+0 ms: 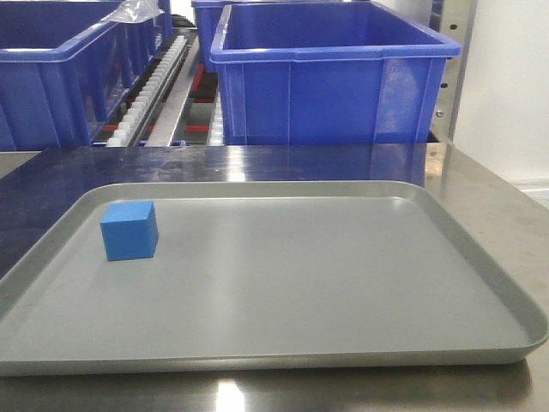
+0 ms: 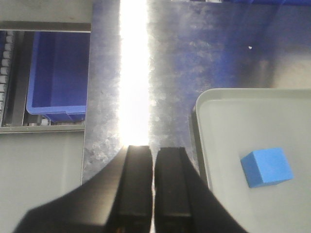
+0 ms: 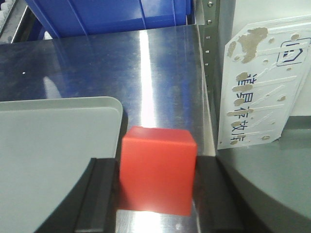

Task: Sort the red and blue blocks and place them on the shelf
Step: 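Lift the red cube up off the tray with the right gripper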

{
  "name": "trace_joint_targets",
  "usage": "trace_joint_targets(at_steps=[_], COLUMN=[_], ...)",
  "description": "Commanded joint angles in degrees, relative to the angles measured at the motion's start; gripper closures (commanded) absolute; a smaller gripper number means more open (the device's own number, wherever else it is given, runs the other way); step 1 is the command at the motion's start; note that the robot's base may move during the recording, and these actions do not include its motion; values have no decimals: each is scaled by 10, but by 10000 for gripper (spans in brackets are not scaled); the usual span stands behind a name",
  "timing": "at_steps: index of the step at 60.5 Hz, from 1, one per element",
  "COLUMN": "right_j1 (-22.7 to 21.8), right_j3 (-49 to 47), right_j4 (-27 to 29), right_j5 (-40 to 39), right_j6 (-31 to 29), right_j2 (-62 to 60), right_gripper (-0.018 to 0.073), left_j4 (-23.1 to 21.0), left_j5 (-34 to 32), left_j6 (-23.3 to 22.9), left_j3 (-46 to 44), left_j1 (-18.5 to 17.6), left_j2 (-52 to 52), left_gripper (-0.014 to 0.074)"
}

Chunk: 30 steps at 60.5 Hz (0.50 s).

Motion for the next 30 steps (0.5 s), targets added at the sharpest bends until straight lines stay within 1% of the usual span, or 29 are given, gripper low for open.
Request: trace_joint_targets(at_steps=[1,5,11,19,23,30], right_j1=[-4,-4,-4,-4,-4,-4], right_j3=[-16,-16,-16,-16,-16,-16], right_j4=[-4,-4,-4,-4,-4,-4], right_j5=[-50,-50,-50,-50,-50,-50], right_j6=[-3,-3,-3,-3,-3,-3], right_j2=[-1,-1,-1,-1,-1,-1], right_gripper=[510,510,510,510,510,510], left_j4=[-5,-9,-34,-40,-55,-64], left_j5=[-36,-36,-35,-30,-26,-15], left_j6=[-2,-2,-2,-2,-2,-2], left_j3=[-22,-22,-22,-22,-22,-22], left_j1=[-5,-5,-5,-5,-5,-5], left_j2=[-5,-5,-5,-4,2,16], left_gripper=[461,461,461,460,460,460])
